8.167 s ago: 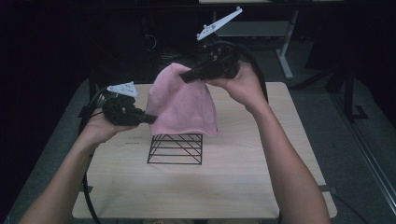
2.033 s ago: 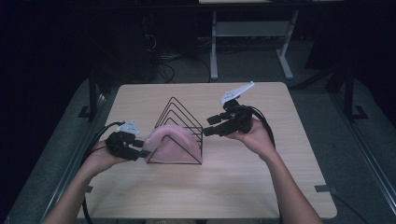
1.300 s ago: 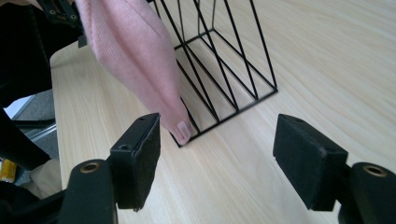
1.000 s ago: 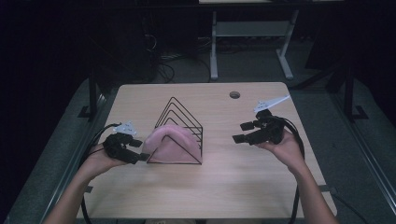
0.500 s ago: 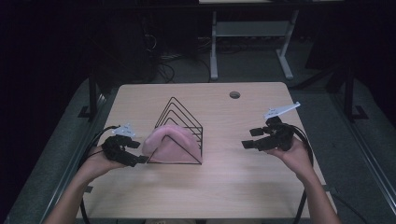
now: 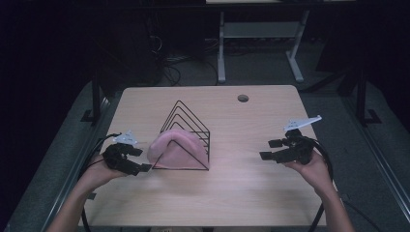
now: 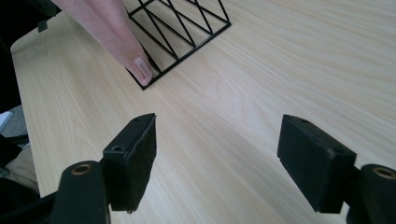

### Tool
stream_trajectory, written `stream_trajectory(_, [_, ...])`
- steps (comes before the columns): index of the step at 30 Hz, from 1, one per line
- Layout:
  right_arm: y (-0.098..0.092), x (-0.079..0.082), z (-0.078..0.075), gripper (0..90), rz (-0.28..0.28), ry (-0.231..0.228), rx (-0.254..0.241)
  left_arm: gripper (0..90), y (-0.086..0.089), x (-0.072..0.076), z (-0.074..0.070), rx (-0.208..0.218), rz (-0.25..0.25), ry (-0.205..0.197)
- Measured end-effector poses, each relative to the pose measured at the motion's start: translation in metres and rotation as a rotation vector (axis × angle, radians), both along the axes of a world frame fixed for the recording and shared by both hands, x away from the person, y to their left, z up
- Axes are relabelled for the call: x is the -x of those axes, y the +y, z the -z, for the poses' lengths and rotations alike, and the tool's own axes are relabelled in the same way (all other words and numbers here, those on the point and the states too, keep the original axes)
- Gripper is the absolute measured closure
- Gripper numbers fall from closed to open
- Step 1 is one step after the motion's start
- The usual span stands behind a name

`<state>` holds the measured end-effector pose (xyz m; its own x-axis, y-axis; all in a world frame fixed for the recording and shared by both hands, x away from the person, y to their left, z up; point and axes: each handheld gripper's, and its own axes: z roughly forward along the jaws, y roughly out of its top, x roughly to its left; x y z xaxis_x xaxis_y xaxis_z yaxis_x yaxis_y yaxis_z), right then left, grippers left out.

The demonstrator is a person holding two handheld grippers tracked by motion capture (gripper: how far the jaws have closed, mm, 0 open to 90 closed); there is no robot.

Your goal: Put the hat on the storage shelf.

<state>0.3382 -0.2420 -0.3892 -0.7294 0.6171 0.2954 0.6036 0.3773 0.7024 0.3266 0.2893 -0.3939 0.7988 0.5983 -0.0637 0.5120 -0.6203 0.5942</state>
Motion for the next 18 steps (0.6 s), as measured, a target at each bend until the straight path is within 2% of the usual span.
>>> stream_trajectory(3, [-0.008,0.004,0.005,29.6,0.015,0.013,-0.002,25.9,-0.001,0.003,0.0,0.006,-0.002,-0.008])
stream_trajectory(10, [-0.027,0.016,0.017,29.5,0.047,0.024,0.032,25.9,-0.003,0.006,0.003,0.005,0.004,-0.014])
stream_trajectory(13, [-0.035,0.022,0.022,29.2,0.054,0.046,0.021,25.9,-0.004,0.008,0.004,0.006,0.001,-0.016])
stream_trajectory(15, [-0.036,0.027,0.024,29.3,0.058,0.043,0.02,25.9,-0.003,0.011,0.006,-0.008,0.004,-0.022])
stream_trajectory(18, [-0.039,0.037,0.028,29.2,0.06,0.031,0.008,25.9,-0.002,0.015,0.008,-0.005,0.001,-0.035])
